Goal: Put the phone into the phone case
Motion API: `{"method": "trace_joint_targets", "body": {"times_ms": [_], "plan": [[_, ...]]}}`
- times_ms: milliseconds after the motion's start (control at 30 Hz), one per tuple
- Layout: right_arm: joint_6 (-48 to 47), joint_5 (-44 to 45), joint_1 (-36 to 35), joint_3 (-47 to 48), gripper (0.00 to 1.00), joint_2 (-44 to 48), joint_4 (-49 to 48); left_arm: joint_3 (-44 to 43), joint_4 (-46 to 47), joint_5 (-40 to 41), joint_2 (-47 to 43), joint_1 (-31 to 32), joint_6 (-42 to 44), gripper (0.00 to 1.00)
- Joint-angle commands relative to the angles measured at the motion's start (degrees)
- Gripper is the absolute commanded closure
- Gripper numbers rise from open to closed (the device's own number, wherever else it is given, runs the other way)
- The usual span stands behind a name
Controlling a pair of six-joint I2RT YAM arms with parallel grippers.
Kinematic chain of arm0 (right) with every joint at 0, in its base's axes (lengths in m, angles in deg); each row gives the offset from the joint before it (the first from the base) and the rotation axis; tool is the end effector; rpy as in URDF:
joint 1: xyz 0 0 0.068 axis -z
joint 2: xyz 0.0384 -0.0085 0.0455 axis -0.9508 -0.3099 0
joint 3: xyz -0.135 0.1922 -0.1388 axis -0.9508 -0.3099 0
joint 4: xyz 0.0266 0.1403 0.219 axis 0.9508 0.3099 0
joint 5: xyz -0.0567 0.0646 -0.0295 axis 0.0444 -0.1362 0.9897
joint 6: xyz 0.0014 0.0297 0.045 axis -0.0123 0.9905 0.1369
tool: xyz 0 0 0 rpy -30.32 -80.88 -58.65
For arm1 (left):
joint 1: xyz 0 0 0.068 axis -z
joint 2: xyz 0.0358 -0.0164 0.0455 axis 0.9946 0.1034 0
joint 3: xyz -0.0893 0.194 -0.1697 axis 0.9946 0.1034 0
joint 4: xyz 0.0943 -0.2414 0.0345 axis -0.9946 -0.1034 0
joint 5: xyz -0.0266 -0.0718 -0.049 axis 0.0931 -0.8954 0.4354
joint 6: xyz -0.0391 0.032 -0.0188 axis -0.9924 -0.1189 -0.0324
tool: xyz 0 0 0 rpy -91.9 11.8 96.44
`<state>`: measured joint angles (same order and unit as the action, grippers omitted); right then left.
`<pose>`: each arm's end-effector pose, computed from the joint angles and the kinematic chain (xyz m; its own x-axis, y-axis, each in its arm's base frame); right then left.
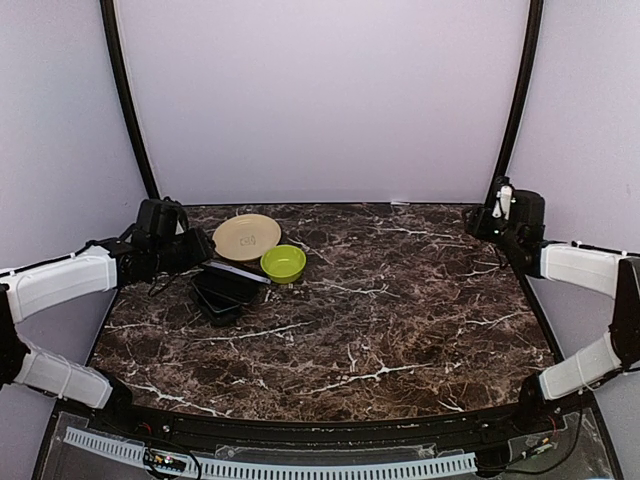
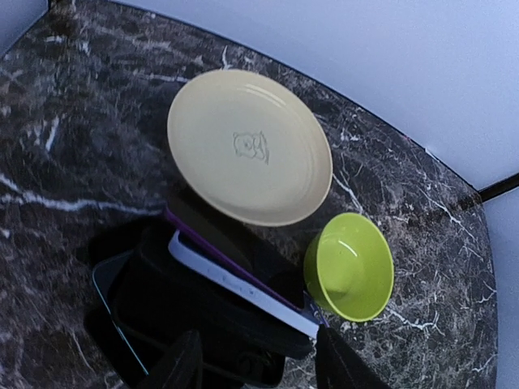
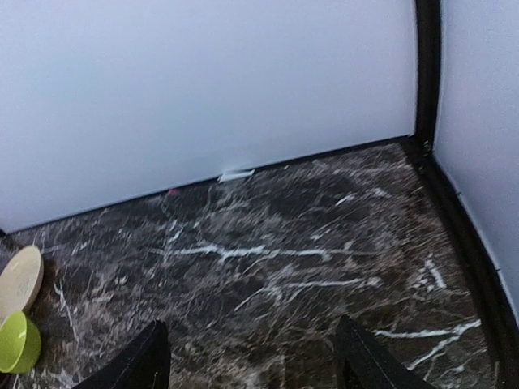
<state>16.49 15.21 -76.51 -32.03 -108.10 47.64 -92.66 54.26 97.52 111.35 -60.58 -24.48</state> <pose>0.2984 0.0250 0.2520 -0.2963 0.2974 -0.9076 -0.0184 0.9483 0.3167 0.2584 -0.1057 0.2640 -0.5051 -0.4498 -0.7366 -0.0709 0.8722 -0.4840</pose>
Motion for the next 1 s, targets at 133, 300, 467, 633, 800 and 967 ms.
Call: {"method": "trace_joint_targets", "body": {"times_ms": [133,300,467,633,800,967], "plan": [[3.78,6.66,-13.62,5.95,0.31,-4.83,19.57,1.48,-4.32,4.05,6.01,2.97,-18.95,0.47],[4.27,7.64,-17.02,7.24,0.32,-7.10,20.83,-0.03,-0.85,3.57,11.83,2.97,-20.55,0.56],[4.58,7.79,-17.93,7.58,0.32,-8.25,21.47,-1.94,0.90,3.80,15.56,2.93,-20.96,0.59],[4.62,7.87,-18.20,7.33,0.32,-8.22,21.72,-2.65,3.22,2.47,17.87,2.88,-22.27,0.64],[4.10,8.75,-18.23,7.48,0.32,-8.16,22.42,-1.62,4.27,0.87,16.14,2.89,-23.76,0.67],[3.92,8.17,-18.34,8.48,0.32,-9.32,22.91,-2.58,3.59,1.12,16.36,2.84,-24.52,0.66]]}}
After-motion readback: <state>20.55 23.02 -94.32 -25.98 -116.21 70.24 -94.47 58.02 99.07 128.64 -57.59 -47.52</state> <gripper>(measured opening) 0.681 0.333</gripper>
